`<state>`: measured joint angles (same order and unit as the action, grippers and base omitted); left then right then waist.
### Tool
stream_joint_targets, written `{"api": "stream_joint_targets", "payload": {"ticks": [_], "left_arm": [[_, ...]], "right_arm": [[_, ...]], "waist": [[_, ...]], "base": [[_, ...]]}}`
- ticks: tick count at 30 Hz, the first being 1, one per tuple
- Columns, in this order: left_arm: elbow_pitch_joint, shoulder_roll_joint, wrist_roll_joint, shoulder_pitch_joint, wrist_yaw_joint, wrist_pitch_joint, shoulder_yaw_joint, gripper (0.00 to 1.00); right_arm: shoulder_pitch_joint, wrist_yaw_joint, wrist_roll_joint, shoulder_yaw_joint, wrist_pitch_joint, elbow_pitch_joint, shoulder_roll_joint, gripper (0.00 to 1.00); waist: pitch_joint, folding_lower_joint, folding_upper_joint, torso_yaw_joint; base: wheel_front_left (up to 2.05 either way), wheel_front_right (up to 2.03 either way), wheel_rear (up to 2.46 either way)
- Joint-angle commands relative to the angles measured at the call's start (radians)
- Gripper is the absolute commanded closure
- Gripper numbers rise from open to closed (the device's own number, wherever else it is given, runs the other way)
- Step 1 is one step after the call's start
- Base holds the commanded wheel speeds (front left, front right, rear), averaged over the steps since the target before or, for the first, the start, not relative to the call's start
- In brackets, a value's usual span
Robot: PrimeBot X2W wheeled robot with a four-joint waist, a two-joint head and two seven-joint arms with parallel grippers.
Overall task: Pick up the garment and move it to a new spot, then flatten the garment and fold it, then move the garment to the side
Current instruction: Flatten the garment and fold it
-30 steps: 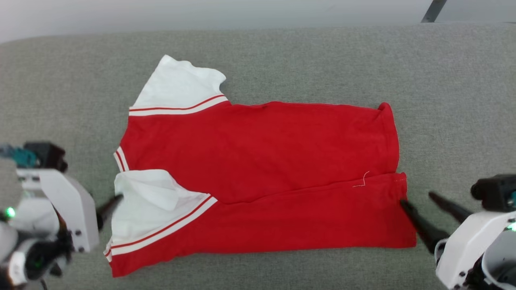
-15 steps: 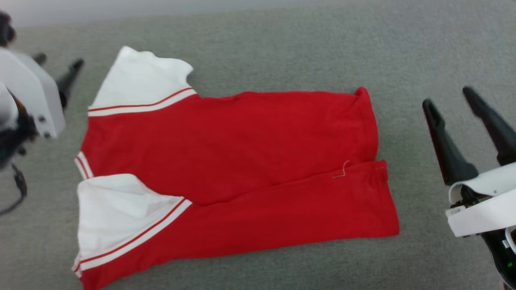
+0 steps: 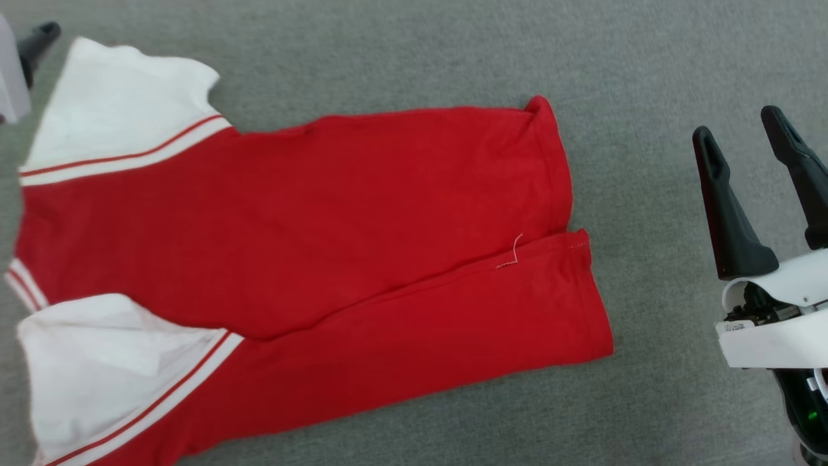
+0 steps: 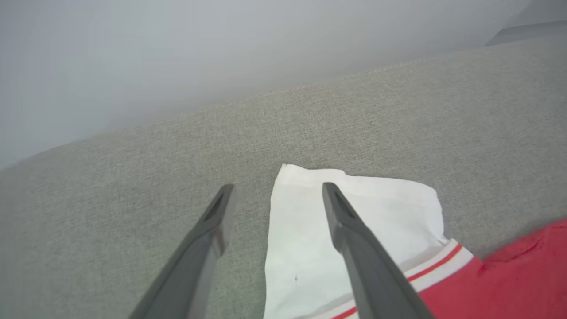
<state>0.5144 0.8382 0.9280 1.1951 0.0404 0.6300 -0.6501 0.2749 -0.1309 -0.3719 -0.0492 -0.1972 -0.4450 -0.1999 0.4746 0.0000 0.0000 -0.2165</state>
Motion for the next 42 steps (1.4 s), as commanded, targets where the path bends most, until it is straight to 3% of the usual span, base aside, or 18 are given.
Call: {"api": "stream_joint_targets", "payload": {"ticks": [1, 8, 15, 16, 17, 25, 31, 42], "left_arm": [[0.019, -0.006, -0.003, 0.021, -0.006, 0.019, -0.006, 0.0], [0.113, -0.031, -0.002, 0.097, -0.012, 0.148, -0.038, 0.0], [0.199, -0.048, 0.003, 0.106, 0.018, 0.244, -0.065, 0.0], [0.208, -0.055, 0.012, 0.104, 0.021, 0.254, -0.064, 0.4], [0.218, -0.065, 0.025, 0.102, 0.031, 0.263, -0.057, 1.0], [0.222, -0.094, 0.035, 0.106, 0.016, 0.266, -0.063, 1.0], [0.237, -0.131, 0.035, 0.127, -0.008, 0.246, -0.07, 1.0], [0.285, -0.186, 0.028, 0.185, -0.035, 0.217, -0.076, 1.0]], "right_arm": [[0.007, 0.0, -0.011, -0.005, 0.009, 0.004, 0.004, 0.0], [0.019, 0.0, -0.028, -0.018, 0.026, 0.029, 0.012, 0.0], [0.03, 0.0, -0.038, -0.027, 0.025, 0.04, 0.013, 0.0], [0.034, 0.0, -0.041, -0.028, 0.023, 0.041, 0.015, 0.0], [0.036, 0.0, -0.042, -0.028, 0.022, 0.042, 0.014, 0.0], [0.044, 0.0, -0.073, -0.035, -0.066, 0.053, 0.023, 0.0], [0.152, 0.0, -0.075, -0.089, -0.195, 0.096, -0.001, 0.0], [0.444, 0.0, -0.064, -0.168, -0.449, 0.409, 0.001, 0.0]], "waist": [[0.054, 0.0, 0.0, -0.042], [0.094, 0.0, 0.0, -0.056], [0.109, 0.0, 0.0, -0.062], [0.109, 0.0, 0.0, -0.063], [0.11, 0.0, 0.0, -0.062], [0.105, 0.0, 0.0, -0.055], [0.095, 0.0, 0.0, -0.032], [0.104, 0.0, 0.0, 0.007]], "base": [[0.0, 0.0, 0.0], [0.0, 0.0, 0.0], [0.0, 0.0, 0.0], [0.0, 0.0, 0.0], [0.0, 0.0, 0.0], [0.0, 0.0, 0.0], [0.0, 0.0, 0.0], [0.0, 0.0, 0.0]]}}
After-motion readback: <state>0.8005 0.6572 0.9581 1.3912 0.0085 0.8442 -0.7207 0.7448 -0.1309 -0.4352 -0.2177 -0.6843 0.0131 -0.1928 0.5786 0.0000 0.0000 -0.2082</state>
